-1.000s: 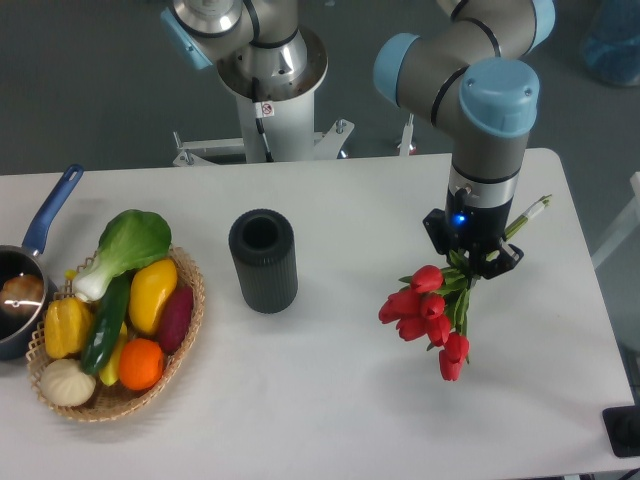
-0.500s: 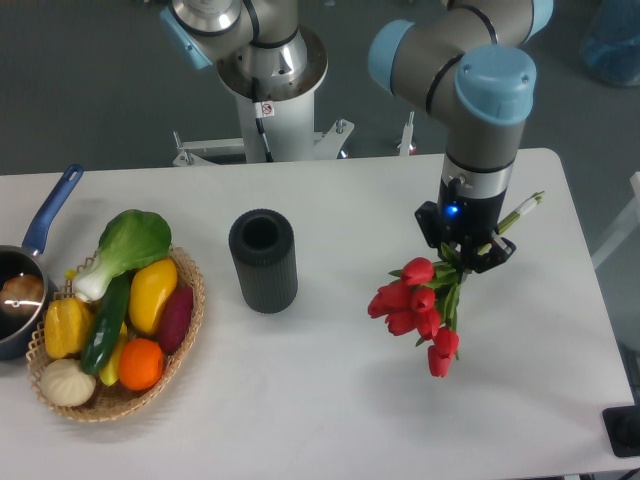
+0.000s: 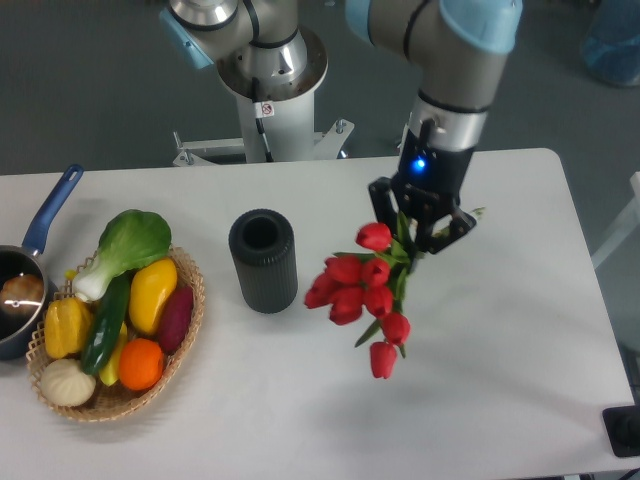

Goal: Insert the flowers into the vase
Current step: 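Carry the red tulips over to the black vase and lower stems in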

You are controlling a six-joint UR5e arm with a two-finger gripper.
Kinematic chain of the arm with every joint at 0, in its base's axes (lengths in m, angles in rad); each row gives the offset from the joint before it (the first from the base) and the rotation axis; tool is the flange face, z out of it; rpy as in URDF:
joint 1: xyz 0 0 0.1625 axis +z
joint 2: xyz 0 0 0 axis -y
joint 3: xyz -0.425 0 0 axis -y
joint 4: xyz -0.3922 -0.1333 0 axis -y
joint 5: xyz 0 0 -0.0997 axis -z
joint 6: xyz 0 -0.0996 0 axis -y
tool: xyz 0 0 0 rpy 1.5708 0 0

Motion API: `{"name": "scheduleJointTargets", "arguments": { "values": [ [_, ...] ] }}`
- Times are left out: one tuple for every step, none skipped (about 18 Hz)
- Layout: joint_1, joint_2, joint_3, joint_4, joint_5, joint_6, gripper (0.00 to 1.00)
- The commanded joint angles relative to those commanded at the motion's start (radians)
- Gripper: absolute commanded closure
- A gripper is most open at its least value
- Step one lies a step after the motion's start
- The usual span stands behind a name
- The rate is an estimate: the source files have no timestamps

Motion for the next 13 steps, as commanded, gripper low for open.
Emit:
{"name": "scheduleJointTargets", "arguments": {
  "values": [
    [0.002,0.018,-0.023,0.002,-0.023,-0.002,1.0],
    [0.005,0.037,-0.044,0.003,-0.052,-0.002,1.0],
    [0.006,0.052,-0.06,0.003,-0.103,-0.003,1.0],
    [0.008,0.066,-0.075,0.003,-0.162,-0.009,1.0],
    [0.02,0.084,-0.1,0.003,-0.214,-0.018,1.0],
    [0.029,0.103,-0.123,0.003,-0.264,-0.031,1.0],
    [0.035,0.124,-0.146,0.003,-0.311,-0.037,1.0],
    [0.05,0.144,-0.172,0.003,-0.353,-0.037,1.0],
    [0.064,0.156,-0.186,0.003,-0.4,-0.037,1.0],
    [0.071,0.161,-0.187,0.0,-0.436,-0.04,1.0],
    [0.071,0.166,-0.187,-0.005,-0.447,-0.043,1.0],
    [0.071,0.17,-0.199,-0.003,-0.456,-0.054,1.0],
    [0.069,0.18,-0.213,0.002,-0.459,-0.06,1.0]
  ]
}}
